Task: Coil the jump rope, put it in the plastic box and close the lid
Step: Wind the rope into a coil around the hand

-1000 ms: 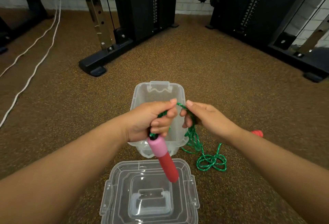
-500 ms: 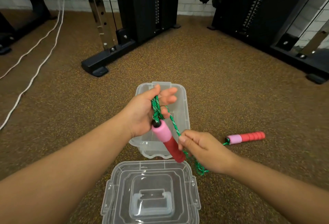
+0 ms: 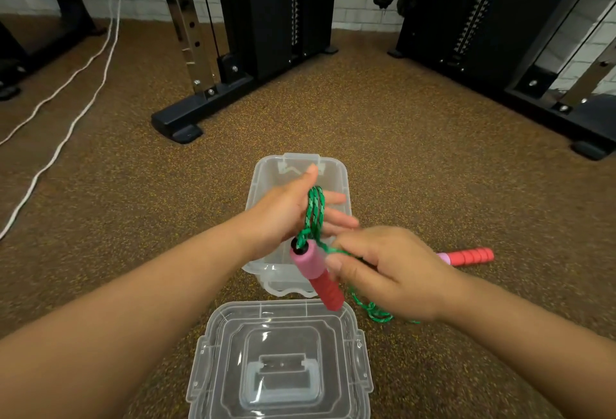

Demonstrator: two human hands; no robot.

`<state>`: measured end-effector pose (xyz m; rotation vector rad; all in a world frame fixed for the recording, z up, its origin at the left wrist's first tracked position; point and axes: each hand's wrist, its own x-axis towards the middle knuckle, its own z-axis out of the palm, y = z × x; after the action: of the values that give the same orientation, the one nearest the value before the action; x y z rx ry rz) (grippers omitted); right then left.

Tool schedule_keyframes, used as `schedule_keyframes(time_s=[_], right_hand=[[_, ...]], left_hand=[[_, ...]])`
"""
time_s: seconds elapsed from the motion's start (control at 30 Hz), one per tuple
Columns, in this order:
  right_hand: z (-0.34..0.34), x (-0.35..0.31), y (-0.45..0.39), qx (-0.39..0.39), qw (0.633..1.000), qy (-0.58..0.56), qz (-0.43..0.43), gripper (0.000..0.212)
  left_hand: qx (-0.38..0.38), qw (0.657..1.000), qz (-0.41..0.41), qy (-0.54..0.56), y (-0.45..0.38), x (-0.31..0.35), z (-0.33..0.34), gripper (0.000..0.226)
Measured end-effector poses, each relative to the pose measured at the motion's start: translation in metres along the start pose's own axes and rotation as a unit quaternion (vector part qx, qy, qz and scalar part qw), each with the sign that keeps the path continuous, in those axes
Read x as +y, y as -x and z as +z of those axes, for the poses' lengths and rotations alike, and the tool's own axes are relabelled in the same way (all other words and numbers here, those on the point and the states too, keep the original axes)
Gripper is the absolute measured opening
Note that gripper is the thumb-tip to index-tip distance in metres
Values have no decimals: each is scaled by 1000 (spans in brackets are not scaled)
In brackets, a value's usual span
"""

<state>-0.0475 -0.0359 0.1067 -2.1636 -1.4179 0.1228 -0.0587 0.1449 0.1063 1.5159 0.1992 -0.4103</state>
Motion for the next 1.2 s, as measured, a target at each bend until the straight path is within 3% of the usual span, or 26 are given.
schedule_keyframes(time_s=[0.13, 0.3, 0.43, 0.57, 0.67, 0.73, 0.87, 0.97, 1.2], right_hand=[[-19, 10, -13, 37, 993, -99, 42, 33], [-27, 36, -22, 77, 980, -135, 121, 33], [-9, 43, -25, 66, 943, -271, 178, 35], [-2, 47, -20, 29, 887, -400, 228, 39], [1, 56, -13, -22, 818, -507, 271, 52], [5, 60, -8, -50, 796, -535, 279, 42], [11, 65, 5, -63, 807, -518, 277, 28], [19, 71, 13, -11, 814, -502, 293, 30], [23, 84, 26, -16, 760, -586, 282, 63]], left_hand=[[-48, 995, 1, -91, 10, 3, 9, 83], [-191, 974, -9, -120, 13, 3, 6, 81], [-173, 978, 22, -112, 13, 8, 7, 45], [-143, 989, 13, -23, 12, 8, 1, 41], [-124, 991, 9, 44, 10, 9, -6, 47], [-114, 991, 10, 72, 8, 10, -9, 47], [-103, 990, 17, 96, 7, 12, -14, 48], [-99, 990, 19, 97, 7, 13, -17, 47], [-85, 992, 17, 88, 8, 13, -14, 48]])
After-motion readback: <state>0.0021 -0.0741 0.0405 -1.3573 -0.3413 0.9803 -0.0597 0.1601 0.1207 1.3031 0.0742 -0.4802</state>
